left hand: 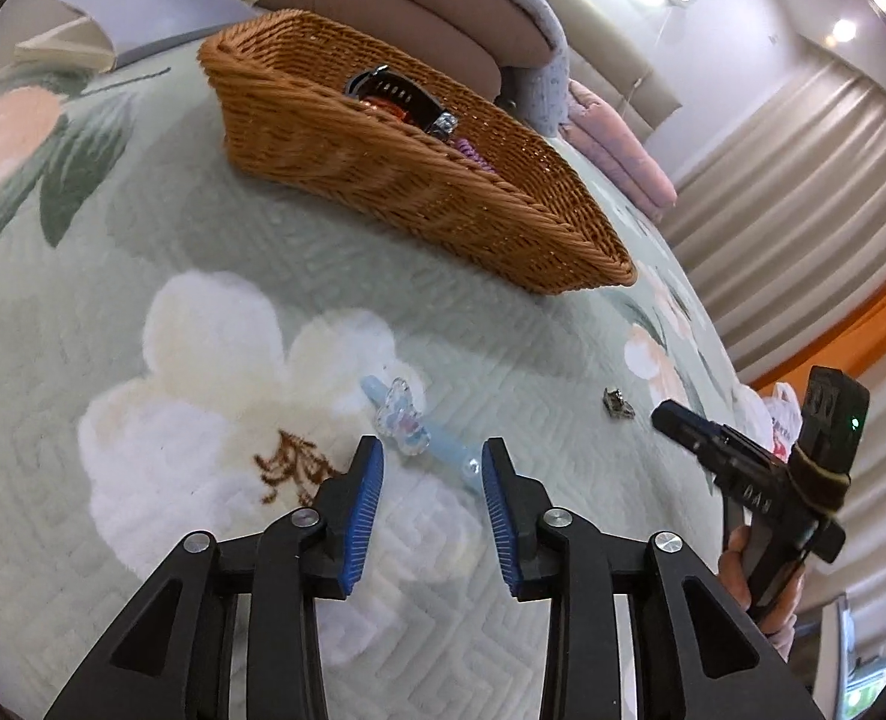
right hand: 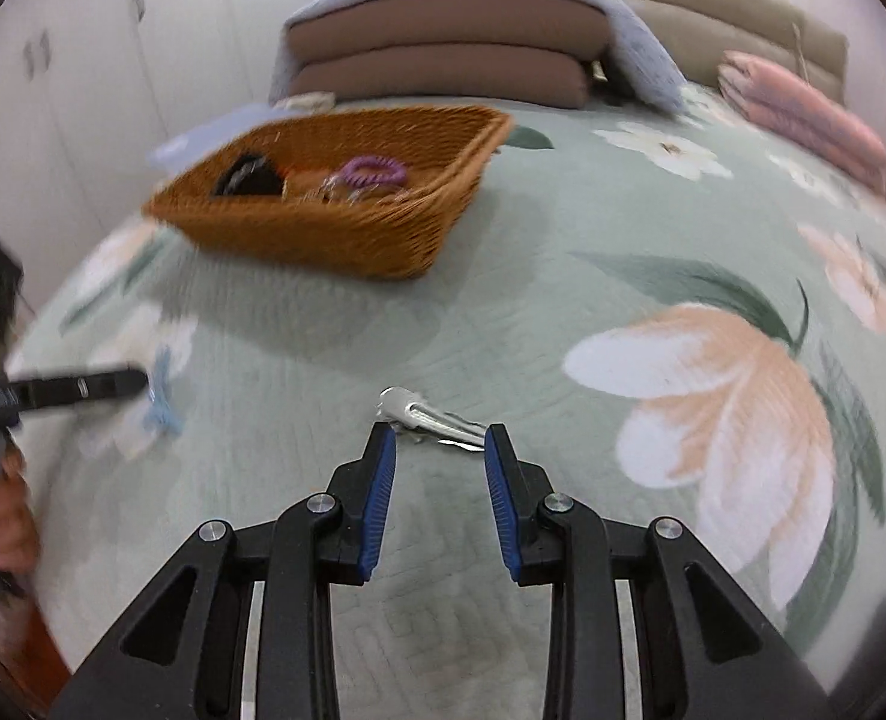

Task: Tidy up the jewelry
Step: 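Grasp the blue hair clip with the left gripper while the right grasps the silver clip, then carry both hair clips into the basket and open both grippers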

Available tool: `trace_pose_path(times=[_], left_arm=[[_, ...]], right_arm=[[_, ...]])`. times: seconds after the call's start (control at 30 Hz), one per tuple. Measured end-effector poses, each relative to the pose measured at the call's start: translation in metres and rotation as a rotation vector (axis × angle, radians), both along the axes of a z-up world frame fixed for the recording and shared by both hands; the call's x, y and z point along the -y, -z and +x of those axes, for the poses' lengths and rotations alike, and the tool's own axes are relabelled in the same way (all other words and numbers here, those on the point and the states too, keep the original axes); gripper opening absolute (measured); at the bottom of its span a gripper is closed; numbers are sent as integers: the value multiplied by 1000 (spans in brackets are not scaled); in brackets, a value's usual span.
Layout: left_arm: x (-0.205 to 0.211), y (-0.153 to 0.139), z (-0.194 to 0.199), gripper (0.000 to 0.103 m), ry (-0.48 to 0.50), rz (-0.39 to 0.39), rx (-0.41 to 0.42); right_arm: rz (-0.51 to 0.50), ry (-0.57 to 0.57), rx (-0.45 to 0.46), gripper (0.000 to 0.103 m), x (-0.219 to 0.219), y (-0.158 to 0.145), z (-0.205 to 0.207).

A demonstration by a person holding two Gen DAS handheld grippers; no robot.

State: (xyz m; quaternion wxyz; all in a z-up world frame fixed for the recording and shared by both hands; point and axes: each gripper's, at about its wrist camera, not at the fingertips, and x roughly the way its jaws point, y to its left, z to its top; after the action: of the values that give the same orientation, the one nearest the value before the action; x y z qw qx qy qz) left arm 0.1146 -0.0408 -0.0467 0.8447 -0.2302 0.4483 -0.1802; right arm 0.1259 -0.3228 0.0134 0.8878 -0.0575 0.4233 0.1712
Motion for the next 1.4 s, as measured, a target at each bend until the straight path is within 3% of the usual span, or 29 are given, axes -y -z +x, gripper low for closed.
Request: trace_pose_path(times=[0.17, 0.53, 0.73, 0.83, 0.97, 1.0, 1.07, 1.1, 1.13, 1.27, 1.4], left_arm=[[10, -2, 10, 45, 4, 18, 6], [51, -8, 45, 52, 65, 159, 23], [59, -8, 43, 52, 92, 220, 47], [65, -7, 37, 52, 112, 269, 50], [80, -5, 21, 52, 133, 382, 74], [81, -5, 17, 50, 132, 398, 82], [79, -5, 14, 37, 125, 416, 90], [78, -5, 14, 18, 124, 410, 90], [74, -4, 14, 10, 129, 387, 84], [65, -5, 13, 10, 134, 324, 83], [56, -15, 5, 11, 132, 265, 139]], right_arm=[[-123, -2, 30, 33, -19, 7, 4], [-92, -78, -9, 33, -21, 15, 34], [-114, -73, 8, 32, -25, 16, 31], [-139, -75, 29, 19, -32, 16, 27], [-201, -77, 70, 18, -44, 16, 18], [-193, -76, 70, 18, -43, 16, 17], [-141, -89, 61, 18, -41, 12, 15], [-116, -98, 59, 18, -41, 10, 13], [-90, -107, 63, 18, -40, 7, 11], [7, -149, 74, 18, -41, -4, 2], [71, -177, 85, 18, -45, -14, -4]])
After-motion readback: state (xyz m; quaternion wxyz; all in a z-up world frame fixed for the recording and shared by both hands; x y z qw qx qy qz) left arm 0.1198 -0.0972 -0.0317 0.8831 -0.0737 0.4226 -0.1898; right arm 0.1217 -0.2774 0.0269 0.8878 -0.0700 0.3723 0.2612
